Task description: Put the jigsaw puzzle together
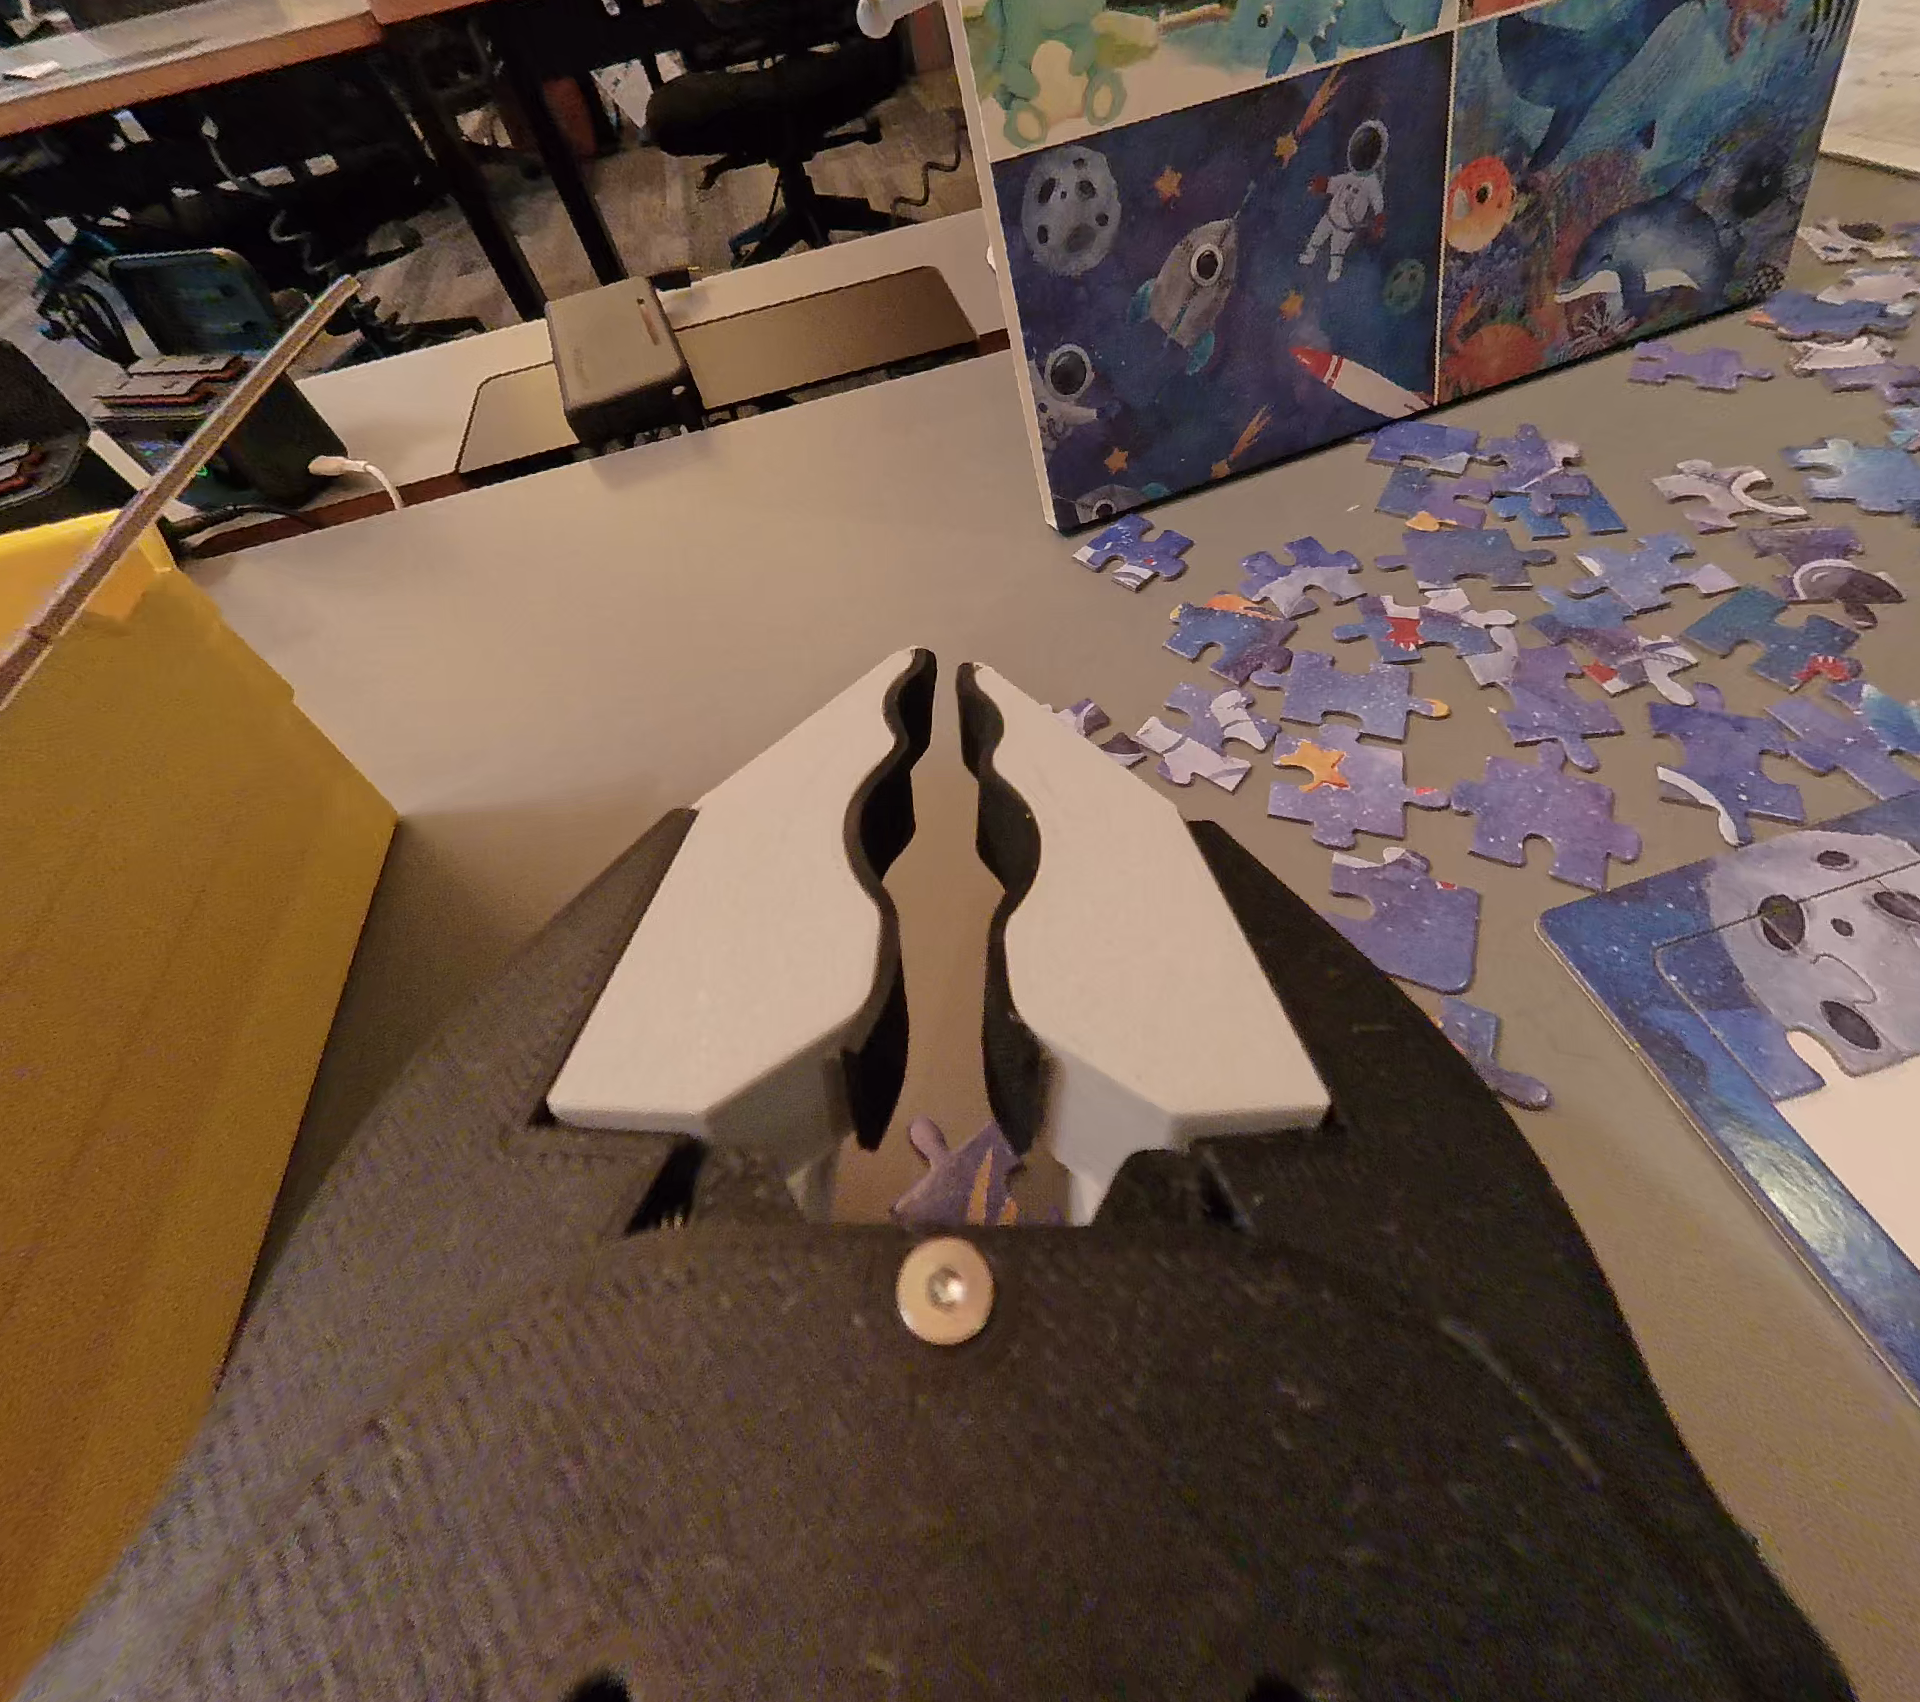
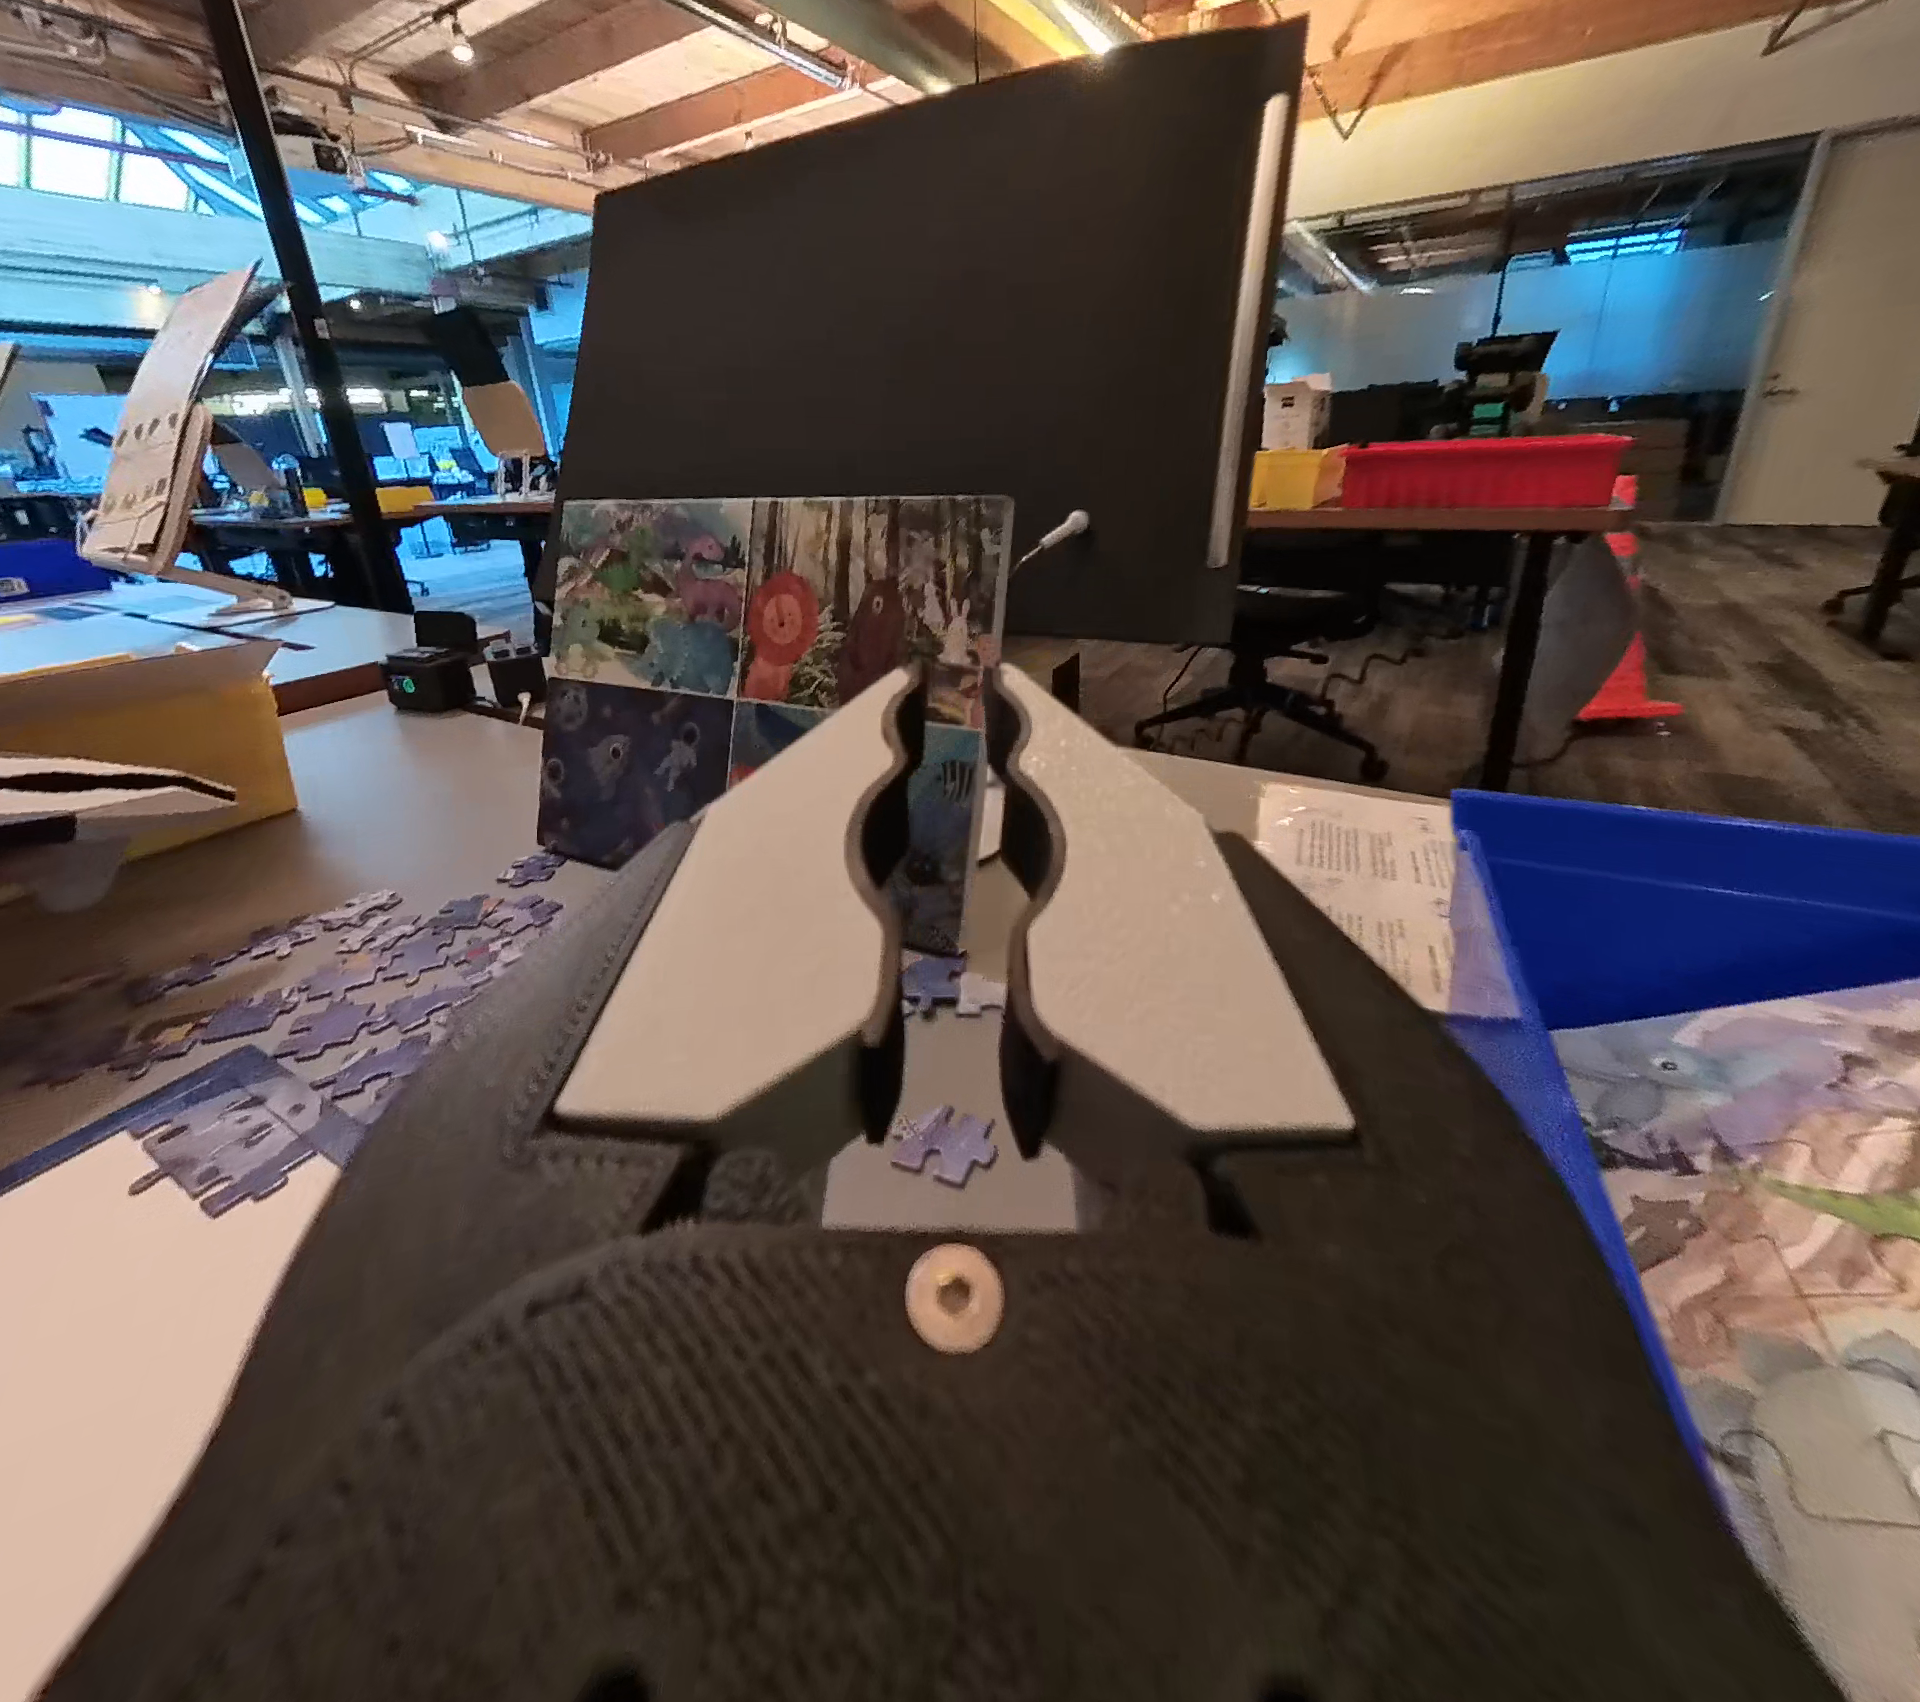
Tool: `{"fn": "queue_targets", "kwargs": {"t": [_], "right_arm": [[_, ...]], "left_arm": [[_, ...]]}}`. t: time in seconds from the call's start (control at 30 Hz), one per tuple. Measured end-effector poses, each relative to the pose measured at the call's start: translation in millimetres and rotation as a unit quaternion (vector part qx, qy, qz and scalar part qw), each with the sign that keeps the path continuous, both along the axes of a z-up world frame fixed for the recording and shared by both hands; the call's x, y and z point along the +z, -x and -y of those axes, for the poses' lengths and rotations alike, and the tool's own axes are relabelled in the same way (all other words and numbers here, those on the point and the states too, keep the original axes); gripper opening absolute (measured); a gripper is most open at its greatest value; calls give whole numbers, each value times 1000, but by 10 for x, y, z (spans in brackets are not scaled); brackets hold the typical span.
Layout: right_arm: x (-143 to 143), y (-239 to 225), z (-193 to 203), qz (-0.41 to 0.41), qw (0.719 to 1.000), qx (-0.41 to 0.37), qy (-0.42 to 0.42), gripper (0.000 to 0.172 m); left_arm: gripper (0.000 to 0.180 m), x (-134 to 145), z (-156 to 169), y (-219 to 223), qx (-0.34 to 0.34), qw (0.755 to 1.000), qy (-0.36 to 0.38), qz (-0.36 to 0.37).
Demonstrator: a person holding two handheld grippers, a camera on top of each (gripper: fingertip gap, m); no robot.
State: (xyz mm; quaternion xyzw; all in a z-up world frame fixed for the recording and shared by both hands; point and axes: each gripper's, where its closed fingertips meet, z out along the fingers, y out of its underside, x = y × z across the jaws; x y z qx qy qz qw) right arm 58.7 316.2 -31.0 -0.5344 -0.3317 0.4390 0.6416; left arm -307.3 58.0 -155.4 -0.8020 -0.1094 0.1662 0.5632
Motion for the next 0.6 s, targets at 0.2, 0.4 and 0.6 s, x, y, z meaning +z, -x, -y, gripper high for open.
{"fn": "queue_targets", "kwargs": {"t": [0.2, 0.4, 0.6], "right_arm": [[-146, 180, 90, 34, 999, 21, 1, 10], [-236, 265, 125, 50, 998, 35, 9, 11], [-257, 283, 133, 53, 998, 38, 13, 12]], "left_arm": [[2, 17, 1, -5, -2, 1000, -5, 1], [1, 33, 5, 2, 0, 1000, -10, 2], [0, 58, 10, 9, 3, 1000, -14, -4]]}}
